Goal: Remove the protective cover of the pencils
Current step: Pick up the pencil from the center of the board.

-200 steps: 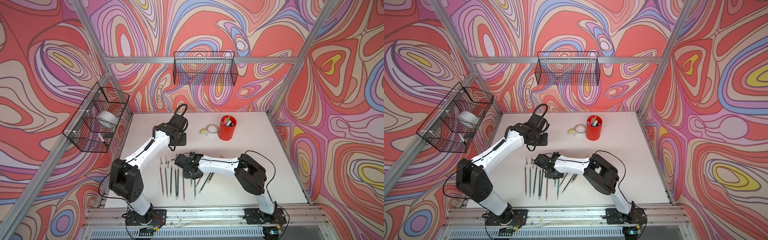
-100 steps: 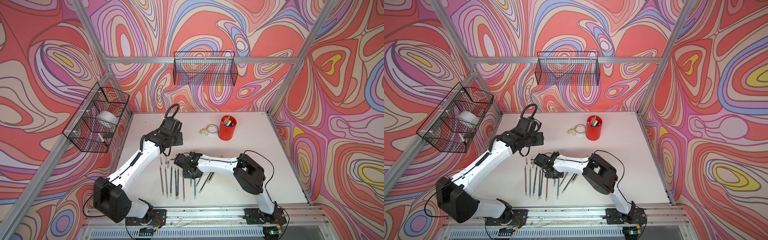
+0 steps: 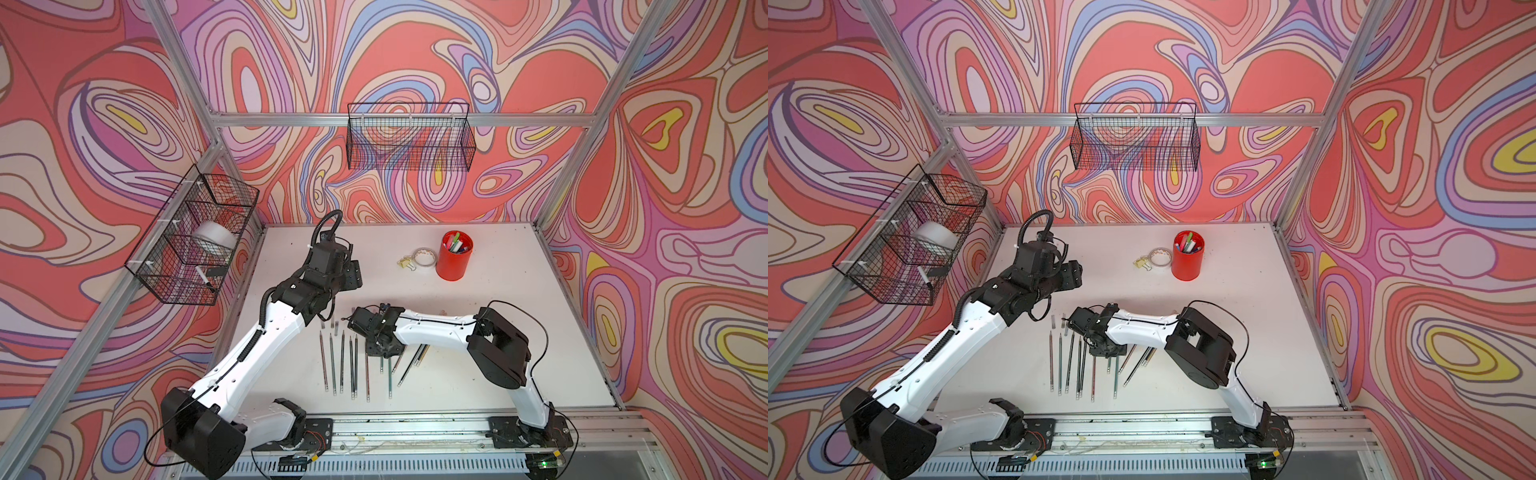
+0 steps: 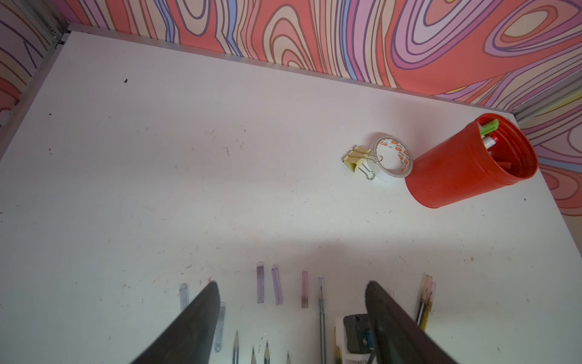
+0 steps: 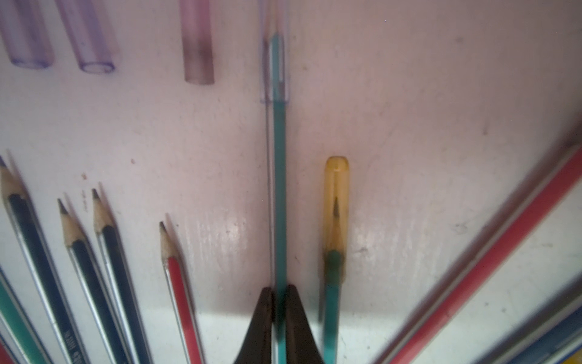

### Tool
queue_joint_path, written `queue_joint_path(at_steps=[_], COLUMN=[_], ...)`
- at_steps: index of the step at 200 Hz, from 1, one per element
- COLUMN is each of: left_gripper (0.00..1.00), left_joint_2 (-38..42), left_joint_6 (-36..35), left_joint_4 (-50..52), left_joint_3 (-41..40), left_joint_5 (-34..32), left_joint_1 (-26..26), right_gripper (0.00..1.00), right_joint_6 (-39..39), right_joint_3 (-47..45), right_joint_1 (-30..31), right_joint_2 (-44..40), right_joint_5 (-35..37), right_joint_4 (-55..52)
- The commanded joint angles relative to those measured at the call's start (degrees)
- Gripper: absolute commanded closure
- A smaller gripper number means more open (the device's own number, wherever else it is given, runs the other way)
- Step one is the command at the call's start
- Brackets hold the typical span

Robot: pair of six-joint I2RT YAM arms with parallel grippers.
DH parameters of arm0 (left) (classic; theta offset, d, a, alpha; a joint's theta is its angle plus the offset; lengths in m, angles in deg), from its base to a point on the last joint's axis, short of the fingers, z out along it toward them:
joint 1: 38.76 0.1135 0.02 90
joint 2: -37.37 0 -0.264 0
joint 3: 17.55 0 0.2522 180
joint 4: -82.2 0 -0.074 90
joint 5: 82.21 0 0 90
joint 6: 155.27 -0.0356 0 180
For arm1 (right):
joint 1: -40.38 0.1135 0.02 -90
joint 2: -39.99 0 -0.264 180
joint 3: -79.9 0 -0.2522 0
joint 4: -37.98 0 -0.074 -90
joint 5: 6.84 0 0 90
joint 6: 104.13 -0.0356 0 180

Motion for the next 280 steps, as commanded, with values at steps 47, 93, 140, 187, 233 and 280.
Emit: queue_joint_path(at_steps=[47, 93, 140, 187, 233, 280], left_gripper=[0.18, 0.14, 0.14, 0.15, 0.16, 0.17], left_joint_2=[5.0, 6.3, 3.6, 1.6, -1.3, -1.6], left_joint_6=[-1.7, -3.1, -1.3, -0.2, 0.2, 0.7], left_joint_4=[-7.8, -9.9, -10.9, -11.0, -10.2, -11.3], left_joint_3=[-5.3, -6.2, -5.9, -5.4, -3.6, -3.9], left_joint_5=[-0.6, 10.1, 15.8, 18.3, 22.1, 25.3], left_joint_1=[0.4, 0.5, 0.5, 1.0, 1.3, 1.8], right_gripper=[1.0, 1.0, 1.0, 1.0, 1.0, 1.0], right_joint_6=[0.1, 1.7, 3.8, 6.0, 11.0, 11.8], right_joint_3=[-3.5, -7.4, -14.6, -20.2, -22.5, -25.2], right_joint_1=[0.0, 0.1, 0.5, 0.7, 0.7, 0.7], right_joint_2=[-2.7, -9.8, -17.8, -24.5, -28.4, -32.4], right_joint_5=[-0.4, 0.9, 1.1, 0.8, -0.5, 1.3], right_joint_4=[2.3, 7.6, 18.0, 27.5, 33.1, 36.0])
